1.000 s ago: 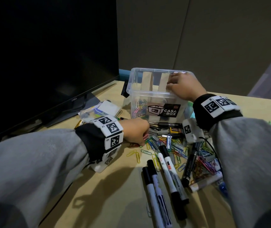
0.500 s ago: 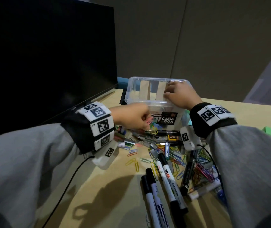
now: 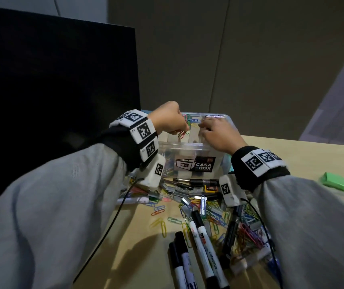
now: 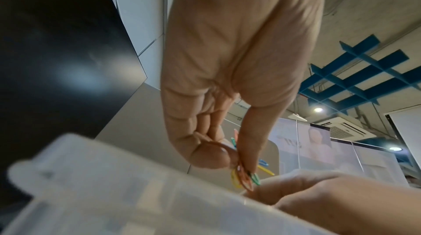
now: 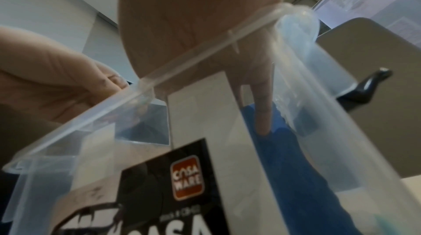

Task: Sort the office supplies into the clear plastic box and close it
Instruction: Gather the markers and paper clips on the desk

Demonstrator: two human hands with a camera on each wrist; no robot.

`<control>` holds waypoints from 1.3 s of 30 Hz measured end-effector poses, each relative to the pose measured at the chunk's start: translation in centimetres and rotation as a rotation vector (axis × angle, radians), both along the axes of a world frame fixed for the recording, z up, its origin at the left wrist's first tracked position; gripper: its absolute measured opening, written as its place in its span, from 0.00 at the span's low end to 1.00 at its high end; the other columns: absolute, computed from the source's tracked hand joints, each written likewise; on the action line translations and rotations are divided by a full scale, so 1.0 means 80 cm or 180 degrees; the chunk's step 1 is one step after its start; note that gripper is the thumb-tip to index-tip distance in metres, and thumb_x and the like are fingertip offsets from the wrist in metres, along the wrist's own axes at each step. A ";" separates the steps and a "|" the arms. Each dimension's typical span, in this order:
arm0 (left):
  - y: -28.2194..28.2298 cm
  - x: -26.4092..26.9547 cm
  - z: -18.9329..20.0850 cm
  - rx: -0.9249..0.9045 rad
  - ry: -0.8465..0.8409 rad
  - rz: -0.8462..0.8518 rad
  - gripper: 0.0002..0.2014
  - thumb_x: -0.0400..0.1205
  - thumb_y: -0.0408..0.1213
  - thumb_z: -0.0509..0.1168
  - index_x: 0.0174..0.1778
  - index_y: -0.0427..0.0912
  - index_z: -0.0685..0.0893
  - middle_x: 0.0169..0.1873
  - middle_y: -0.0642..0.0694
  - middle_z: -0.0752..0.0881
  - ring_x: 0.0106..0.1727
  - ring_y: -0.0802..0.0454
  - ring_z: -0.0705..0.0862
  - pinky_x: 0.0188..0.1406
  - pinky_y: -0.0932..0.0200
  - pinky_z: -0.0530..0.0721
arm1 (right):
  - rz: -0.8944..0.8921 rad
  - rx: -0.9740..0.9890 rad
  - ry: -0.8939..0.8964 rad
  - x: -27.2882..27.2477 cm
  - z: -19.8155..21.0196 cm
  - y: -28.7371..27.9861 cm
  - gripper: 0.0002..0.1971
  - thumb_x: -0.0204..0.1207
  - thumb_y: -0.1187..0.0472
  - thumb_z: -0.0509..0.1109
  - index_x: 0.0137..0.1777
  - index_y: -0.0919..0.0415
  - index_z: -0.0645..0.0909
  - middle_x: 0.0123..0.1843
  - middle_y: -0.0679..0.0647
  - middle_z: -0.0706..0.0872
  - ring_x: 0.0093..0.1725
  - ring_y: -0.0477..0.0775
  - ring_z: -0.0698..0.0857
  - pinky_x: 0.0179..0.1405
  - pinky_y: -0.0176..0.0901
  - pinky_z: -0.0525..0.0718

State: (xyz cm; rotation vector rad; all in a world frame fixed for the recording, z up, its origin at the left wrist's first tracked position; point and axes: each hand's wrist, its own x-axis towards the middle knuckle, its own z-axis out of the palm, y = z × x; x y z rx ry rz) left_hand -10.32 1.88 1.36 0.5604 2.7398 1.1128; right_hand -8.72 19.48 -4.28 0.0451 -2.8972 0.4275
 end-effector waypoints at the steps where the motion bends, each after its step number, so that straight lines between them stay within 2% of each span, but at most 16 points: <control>1: 0.002 -0.003 -0.002 -0.0033 0.0010 0.0068 0.06 0.77 0.31 0.74 0.38 0.36 0.83 0.36 0.42 0.85 0.34 0.52 0.82 0.47 0.52 0.89 | 0.0007 -0.0016 -0.0009 -0.001 -0.001 0.000 0.22 0.82 0.58 0.57 0.74 0.54 0.76 0.79 0.52 0.73 0.79 0.54 0.65 0.79 0.52 0.63; 5: -0.003 -0.013 -0.007 -0.0337 0.0270 0.0485 0.07 0.78 0.33 0.73 0.46 0.33 0.85 0.42 0.40 0.87 0.38 0.49 0.86 0.44 0.52 0.89 | 0.0011 -0.0084 -0.0045 -0.004 -0.001 0.001 0.22 0.81 0.57 0.58 0.74 0.54 0.76 0.78 0.51 0.74 0.79 0.53 0.65 0.79 0.53 0.63; 7: -0.011 -0.014 -0.007 -0.0480 0.0385 0.0649 0.05 0.80 0.33 0.70 0.45 0.35 0.83 0.43 0.40 0.87 0.42 0.47 0.88 0.45 0.52 0.89 | 0.0002 -0.0104 -0.0045 -0.002 -0.001 0.000 0.22 0.82 0.56 0.59 0.75 0.54 0.76 0.78 0.51 0.73 0.79 0.53 0.65 0.79 0.53 0.63; 10: -0.017 -0.012 -0.010 -0.0784 0.0574 0.0780 0.03 0.79 0.30 0.68 0.46 0.34 0.83 0.42 0.41 0.87 0.44 0.47 0.88 0.38 0.55 0.85 | 0.0001 -0.0131 -0.0038 0.000 0.000 -0.001 0.21 0.82 0.56 0.59 0.75 0.54 0.75 0.78 0.51 0.73 0.79 0.53 0.65 0.78 0.54 0.63; 15: -0.017 -0.005 -0.008 -0.1144 0.0688 0.0637 0.07 0.77 0.32 0.73 0.42 0.32 0.83 0.35 0.43 0.85 0.38 0.48 0.86 0.34 0.58 0.83 | 0.0001 -0.0135 -0.0064 -0.002 -0.001 0.000 0.21 0.82 0.55 0.59 0.74 0.54 0.76 0.78 0.51 0.74 0.78 0.53 0.65 0.79 0.55 0.64; 17: -0.018 0.000 -0.009 -0.1179 0.0751 0.0486 0.08 0.77 0.34 0.75 0.46 0.34 0.84 0.38 0.42 0.87 0.40 0.48 0.88 0.40 0.56 0.88 | 0.0003 -0.0132 -0.0069 -0.003 -0.002 0.001 0.21 0.81 0.55 0.59 0.74 0.54 0.76 0.77 0.51 0.74 0.78 0.54 0.66 0.79 0.56 0.65; 19: -0.019 0.007 -0.013 -0.1171 0.1092 0.0326 0.09 0.77 0.34 0.74 0.50 0.36 0.84 0.45 0.42 0.86 0.46 0.46 0.87 0.46 0.52 0.88 | -0.0007 -0.0115 -0.0078 -0.005 -0.002 0.001 0.21 0.81 0.55 0.59 0.73 0.53 0.77 0.77 0.51 0.75 0.78 0.54 0.67 0.78 0.57 0.66; 21: -0.021 0.018 -0.016 -0.1010 0.1519 0.0096 0.09 0.78 0.35 0.71 0.52 0.41 0.82 0.47 0.45 0.83 0.47 0.48 0.83 0.46 0.52 0.86 | -0.0025 -0.0119 -0.0076 -0.005 -0.002 0.001 0.21 0.80 0.56 0.60 0.72 0.53 0.78 0.76 0.52 0.76 0.77 0.54 0.69 0.77 0.57 0.68; 23: -0.026 0.034 -0.019 -0.0784 0.1735 -0.0266 0.07 0.79 0.36 0.69 0.51 0.45 0.79 0.44 0.51 0.81 0.43 0.52 0.81 0.40 0.58 0.80 | -0.0028 -0.0100 -0.0081 -0.006 -0.002 0.001 0.21 0.80 0.56 0.60 0.72 0.54 0.79 0.75 0.52 0.77 0.76 0.55 0.70 0.77 0.56 0.69; 26: -0.038 0.056 -0.025 -0.0693 0.1591 -0.1024 0.05 0.79 0.35 0.69 0.45 0.48 0.78 0.38 0.54 0.81 0.39 0.58 0.81 0.37 0.64 0.75 | -0.0038 -0.0036 -0.0071 -0.006 -0.001 0.001 0.21 0.79 0.56 0.60 0.72 0.54 0.79 0.76 0.53 0.77 0.77 0.55 0.70 0.77 0.54 0.68; 29: -0.051 0.077 -0.042 -0.1093 0.1201 -0.1766 0.06 0.79 0.38 0.70 0.46 0.50 0.79 0.40 0.56 0.81 0.40 0.63 0.80 0.39 0.67 0.74 | -0.0024 0.0002 -0.0063 -0.006 0.000 0.001 0.22 0.79 0.57 0.60 0.72 0.54 0.79 0.76 0.54 0.77 0.77 0.57 0.70 0.78 0.55 0.67; 31: -0.057 0.095 -0.054 -0.1448 0.1071 -0.2161 0.11 0.78 0.43 0.72 0.54 0.50 0.80 0.47 0.58 0.79 0.44 0.65 0.76 0.44 0.68 0.73 | 0.0017 0.0060 -0.0046 -0.005 0.001 0.000 0.21 0.79 0.57 0.60 0.71 0.56 0.80 0.76 0.54 0.77 0.77 0.57 0.70 0.78 0.55 0.67; 33: -0.059 0.113 -0.069 -0.1806 0.0969 -0.2601 0.28 0.74 0.49 0.75 0.69 0.51 0.76 0.59 0.57 0.75 0.56 0.63 0.73 0.56 0.66 0.73 | 0.0026 0.0163 -0.0024 -0.006 0.001 0.000 0.21 0.80 0.56 0.60 0.71 0.56 0.80 0.75 0.54 0.78 0.76 0.57 0.71 0.78 0.54 0.67; 36: -0.057 0.141 -0.090 -0.2378 0.0823 -0.3222 0.53 0.67 0.58 0.79 0.84 0.54 0.57 0.82 0.51 0.60 0.79 0.51 0.60 0.79 0.46 0.66 | 0.0027 0.0222 0.0003 -0.005 0.000 0.001 0.20 0.81 0.54 0.60 0.71 0.56 0.80 0.75 0.54 0.78 0.76 0.57 0.72 0.78 0.53 0.66; 37: -0.056 0.152 -0.094 -0.2549 0.0818 -0.3360 0.57 0.65 0.59 0.79 0.85 0.56 0.52 0.85 0.52 0.53 0.83 0.48 0.54 0.81 0.40 0.59 | 0.0027 0.0215 0.0018 -0.004 0.001 0.001 0.20 0.81 0.54 0.60 0.71 0.56 0.80 0.75 0.54 0.78 0.76 0.57 0.72 0.78 0.53 0.67; 39: -0.053 0.172 -0.101 -0.2679 0.0948 -0.3643 0.61 0.64 0.59 0.80 0.86 0.59 0.46 0.86 0.55 0.45 0.86 0.46 0.45 0.82 0.35 0.51 | 0.0021 0.0195 0.0034 -0.003 0.002 0.000 0.20 0.81 0.54 0.60 0.71 0.56 0.80 0.75 0.54 0.78 0.75 0.56 0.72 0.78 0.54 0.67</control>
